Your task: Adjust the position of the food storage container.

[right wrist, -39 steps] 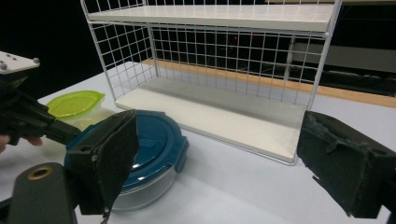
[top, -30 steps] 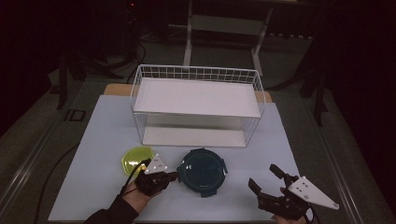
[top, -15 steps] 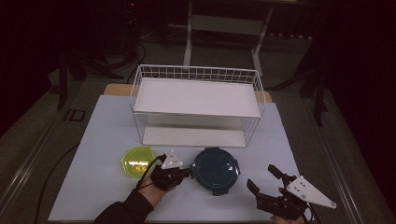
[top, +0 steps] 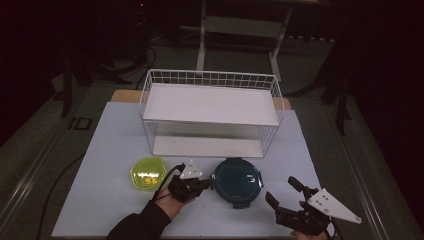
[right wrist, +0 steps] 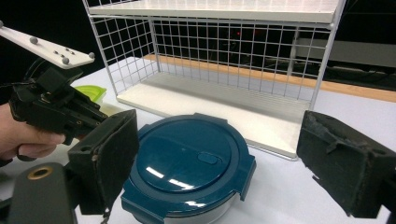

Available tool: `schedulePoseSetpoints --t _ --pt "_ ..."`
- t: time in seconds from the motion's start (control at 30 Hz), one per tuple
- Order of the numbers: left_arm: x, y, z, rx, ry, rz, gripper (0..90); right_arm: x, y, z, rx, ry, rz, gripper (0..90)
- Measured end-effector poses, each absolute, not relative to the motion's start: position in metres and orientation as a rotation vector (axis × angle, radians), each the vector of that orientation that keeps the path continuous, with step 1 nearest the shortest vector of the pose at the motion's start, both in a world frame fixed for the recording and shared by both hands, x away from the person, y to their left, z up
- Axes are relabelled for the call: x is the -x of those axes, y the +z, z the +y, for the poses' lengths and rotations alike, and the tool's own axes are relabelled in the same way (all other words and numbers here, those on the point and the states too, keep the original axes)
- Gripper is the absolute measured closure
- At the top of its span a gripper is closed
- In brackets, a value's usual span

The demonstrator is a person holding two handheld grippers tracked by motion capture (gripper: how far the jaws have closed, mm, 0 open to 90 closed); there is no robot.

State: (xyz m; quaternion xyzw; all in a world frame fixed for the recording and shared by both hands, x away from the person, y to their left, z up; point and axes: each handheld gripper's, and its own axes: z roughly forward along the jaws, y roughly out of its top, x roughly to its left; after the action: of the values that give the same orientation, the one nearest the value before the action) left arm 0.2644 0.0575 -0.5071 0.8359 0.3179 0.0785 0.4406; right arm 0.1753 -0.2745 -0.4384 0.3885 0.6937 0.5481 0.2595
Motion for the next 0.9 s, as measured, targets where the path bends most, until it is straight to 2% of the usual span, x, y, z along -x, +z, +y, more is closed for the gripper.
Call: schedulePoseSetpoints --t 0.9 --pt "-0.279 -0.506 0.025 -2.084 0.177 0.771 88.3 -0.176 -0.439 -0.272 -1.009 1.464 1.911 12.6"
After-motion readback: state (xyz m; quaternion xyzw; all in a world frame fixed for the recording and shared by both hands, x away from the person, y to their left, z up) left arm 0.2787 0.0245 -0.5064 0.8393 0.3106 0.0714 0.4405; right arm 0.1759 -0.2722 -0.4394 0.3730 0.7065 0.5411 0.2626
